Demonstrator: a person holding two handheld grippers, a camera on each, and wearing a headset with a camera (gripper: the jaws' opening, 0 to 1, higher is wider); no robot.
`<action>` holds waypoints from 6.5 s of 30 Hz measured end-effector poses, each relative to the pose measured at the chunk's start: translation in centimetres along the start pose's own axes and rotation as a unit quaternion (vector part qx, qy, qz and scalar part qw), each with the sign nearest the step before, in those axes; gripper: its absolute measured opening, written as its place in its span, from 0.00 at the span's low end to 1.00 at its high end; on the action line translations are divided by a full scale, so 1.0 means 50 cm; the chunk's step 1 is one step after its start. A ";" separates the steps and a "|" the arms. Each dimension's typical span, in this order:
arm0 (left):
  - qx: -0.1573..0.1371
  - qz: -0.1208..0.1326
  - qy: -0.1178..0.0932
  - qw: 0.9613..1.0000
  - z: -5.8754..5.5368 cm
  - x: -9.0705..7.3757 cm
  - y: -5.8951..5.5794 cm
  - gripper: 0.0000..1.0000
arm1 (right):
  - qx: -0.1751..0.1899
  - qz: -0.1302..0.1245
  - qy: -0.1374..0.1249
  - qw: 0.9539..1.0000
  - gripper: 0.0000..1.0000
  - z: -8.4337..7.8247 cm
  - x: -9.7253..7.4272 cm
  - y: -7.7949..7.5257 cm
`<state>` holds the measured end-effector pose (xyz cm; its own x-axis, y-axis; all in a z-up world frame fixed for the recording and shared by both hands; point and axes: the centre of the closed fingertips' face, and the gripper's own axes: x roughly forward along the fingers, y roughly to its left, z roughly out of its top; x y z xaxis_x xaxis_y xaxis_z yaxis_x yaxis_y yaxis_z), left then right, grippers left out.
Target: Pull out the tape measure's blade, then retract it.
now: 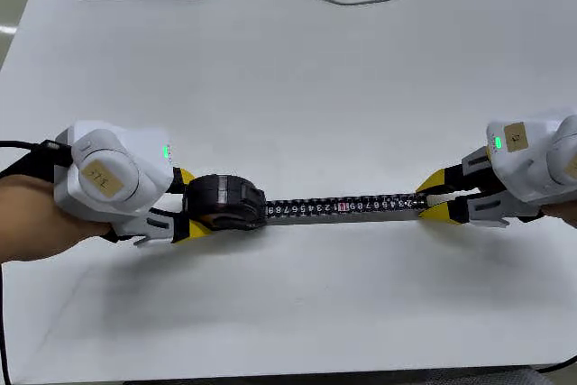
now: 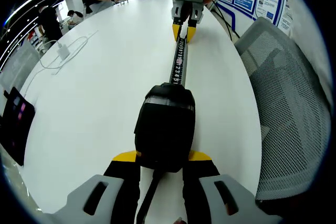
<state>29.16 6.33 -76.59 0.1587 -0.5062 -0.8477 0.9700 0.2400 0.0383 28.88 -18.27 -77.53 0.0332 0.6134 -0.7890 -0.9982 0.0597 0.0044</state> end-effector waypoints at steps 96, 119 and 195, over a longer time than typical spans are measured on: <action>-0.019 0.016 0.001 1.000 0.013 -0.009 0.000 0.37 | 0.059 -0.010 0.041 0.997 0.22 -0.061 -0.047 0.003; -0.054 0.037 -0.027 0.997 0.029 -0.029 -0.002 0.51 | 0.123 -0.054 0.000 0.991 0.42 -0.036 -0.071 0.005; -0.260 0.207 -0.164 0.929 -0.038 -0.125 -0.110 0.82 | 0.237 -0.219 -0.119 0.939 0.91 0.014 -0.105 0.093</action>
<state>22.49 9.76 -72.53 0.6282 -0.4862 -0.6075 0.6071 0.7946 -0.0083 24.08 -20.64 -72.92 0.5018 0.6040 -0.6192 -0.7536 0.6567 0.0299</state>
